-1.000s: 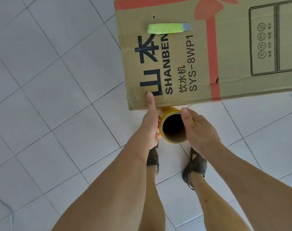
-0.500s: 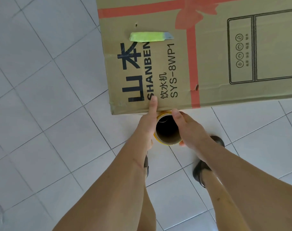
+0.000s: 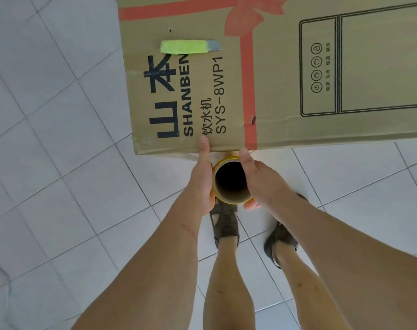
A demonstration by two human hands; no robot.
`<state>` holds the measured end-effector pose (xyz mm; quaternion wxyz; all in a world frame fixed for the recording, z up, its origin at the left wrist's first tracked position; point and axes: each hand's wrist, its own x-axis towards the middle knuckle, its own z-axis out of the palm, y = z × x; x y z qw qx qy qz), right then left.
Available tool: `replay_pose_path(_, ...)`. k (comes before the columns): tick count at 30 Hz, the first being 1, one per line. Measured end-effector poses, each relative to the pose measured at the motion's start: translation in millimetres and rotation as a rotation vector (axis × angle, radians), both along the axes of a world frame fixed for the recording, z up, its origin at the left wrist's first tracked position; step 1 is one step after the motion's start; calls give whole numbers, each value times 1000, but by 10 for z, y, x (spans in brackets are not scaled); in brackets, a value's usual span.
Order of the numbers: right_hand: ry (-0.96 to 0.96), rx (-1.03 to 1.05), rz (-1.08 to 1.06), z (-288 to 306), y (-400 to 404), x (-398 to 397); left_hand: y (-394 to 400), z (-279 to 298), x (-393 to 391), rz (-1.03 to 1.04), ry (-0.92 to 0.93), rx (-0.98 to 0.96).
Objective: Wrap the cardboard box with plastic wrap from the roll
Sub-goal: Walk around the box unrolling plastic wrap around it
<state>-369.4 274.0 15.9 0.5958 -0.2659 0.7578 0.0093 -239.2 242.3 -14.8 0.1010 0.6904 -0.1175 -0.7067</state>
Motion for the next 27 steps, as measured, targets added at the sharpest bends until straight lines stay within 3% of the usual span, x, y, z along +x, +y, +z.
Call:
replay_pose_path(5,136,-149,221,71,79,-139,36,1,-70,-77,113,51)
replay_pose_path(10,99,17,68,52,66,-288,-9,-113,-256,-222,35,-19)
replay_pose_path(13,70,6,77,82,35,-324,-92,-97,-255,-267,78,-1)
replay_pose_path(17,213,-61,134,95,59,-417,-52,-100,-307,-277,206,108)
replay_pose_path(20,296,-73,122,80,65,-466,-44,-31,-404,-301,156,83)
replay_pose_path(22,258,-10,53,68,90,-486,-72,11,-482,-339,84,40)
replay_pose_path(25,37,75,-136,92,149,-495,-87,18,-534,-335,62,16)
replay_pose_path(27,27,61,-122,94,215,-559,-43,1,-555,-283,76,20)
